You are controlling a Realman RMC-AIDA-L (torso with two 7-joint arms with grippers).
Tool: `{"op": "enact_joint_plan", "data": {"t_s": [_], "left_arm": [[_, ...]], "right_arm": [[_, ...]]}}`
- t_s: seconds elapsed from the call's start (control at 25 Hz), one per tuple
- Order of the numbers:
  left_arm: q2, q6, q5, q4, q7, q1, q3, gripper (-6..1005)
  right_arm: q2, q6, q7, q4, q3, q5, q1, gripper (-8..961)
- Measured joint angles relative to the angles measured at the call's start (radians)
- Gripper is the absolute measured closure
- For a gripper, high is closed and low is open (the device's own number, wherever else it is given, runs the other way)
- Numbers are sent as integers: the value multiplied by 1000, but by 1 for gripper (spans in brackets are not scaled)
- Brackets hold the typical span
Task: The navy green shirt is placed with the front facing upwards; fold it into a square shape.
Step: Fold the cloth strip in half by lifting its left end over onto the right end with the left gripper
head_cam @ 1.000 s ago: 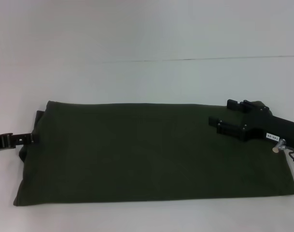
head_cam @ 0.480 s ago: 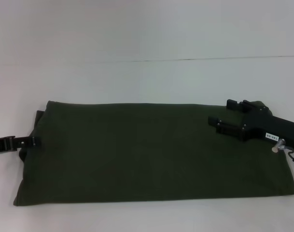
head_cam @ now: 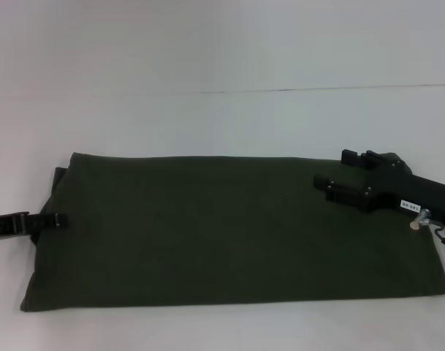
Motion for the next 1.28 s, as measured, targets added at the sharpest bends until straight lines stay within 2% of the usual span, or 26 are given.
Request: {"op": "enact_joint_plan", "data": {"t_s": [0.52, 0.96, 1.28], "left_arm": [[2, 16, 0, -24, 0, -17, 3, 137], [9, 4, 8, -1, -3, -6, -6, 149], [7, -10, 28, -4, -7, -7, -1, 158]], "right_arm": [[0, 0, 1, -3, -3, 0, 0, 67], [0, 0, 1, -1, -4, 0, -4, 68], [0, -4, 1, 1, -6, 0, -5, 67]]}}
